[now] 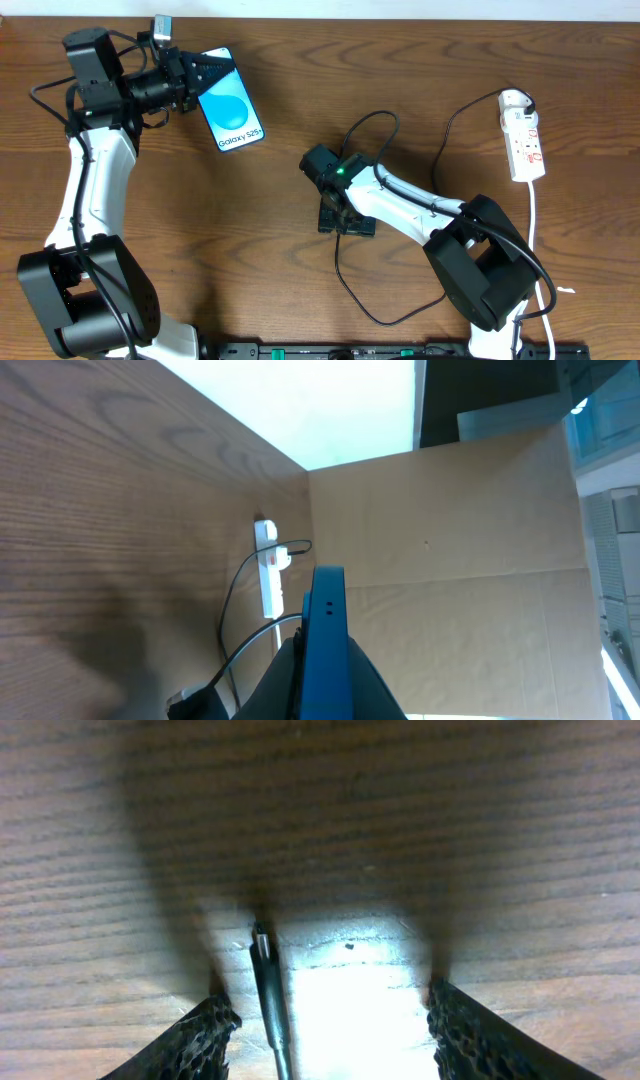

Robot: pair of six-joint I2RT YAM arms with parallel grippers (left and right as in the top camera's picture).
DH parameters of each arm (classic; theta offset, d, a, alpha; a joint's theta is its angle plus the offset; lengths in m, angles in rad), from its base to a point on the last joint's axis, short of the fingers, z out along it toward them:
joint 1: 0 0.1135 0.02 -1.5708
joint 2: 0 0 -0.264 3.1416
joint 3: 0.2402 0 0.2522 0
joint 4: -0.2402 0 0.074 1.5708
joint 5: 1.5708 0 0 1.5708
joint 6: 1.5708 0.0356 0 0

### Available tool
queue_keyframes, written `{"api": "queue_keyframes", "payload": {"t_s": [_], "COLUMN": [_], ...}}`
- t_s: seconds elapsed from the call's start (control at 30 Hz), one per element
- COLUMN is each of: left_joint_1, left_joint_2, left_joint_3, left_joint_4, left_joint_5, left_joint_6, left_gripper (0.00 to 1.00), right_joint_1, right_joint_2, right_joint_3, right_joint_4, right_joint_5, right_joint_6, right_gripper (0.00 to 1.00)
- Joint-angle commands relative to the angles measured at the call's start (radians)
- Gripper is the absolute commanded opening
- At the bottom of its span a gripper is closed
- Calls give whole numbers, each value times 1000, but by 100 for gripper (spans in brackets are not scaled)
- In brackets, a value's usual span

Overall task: Plug charger to phone and switch on socket
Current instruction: 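Close the right gripper on the black cable's plug end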

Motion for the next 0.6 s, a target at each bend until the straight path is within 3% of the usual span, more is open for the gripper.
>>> {"api": "queue_keyframes", "payload": {"t_s": [0.0,0.57], "left_joint_1": [6,32], "left_joint_2": [-29,-30], "left_joint_3": [22,22], "left_joint_4": [8,8], "left_joint_5": [24,24], "left_joint_6": [18,17], "left_gripper": [8,7], "right_joint_1": [6,6], "right_joint_2": [37,37], "right_joint_3": [1,1], "right_joint_4": [19,26], "right_joint_5": [8,9], "right_joint_6": [16,23], "right_gripper": [62,32]}}
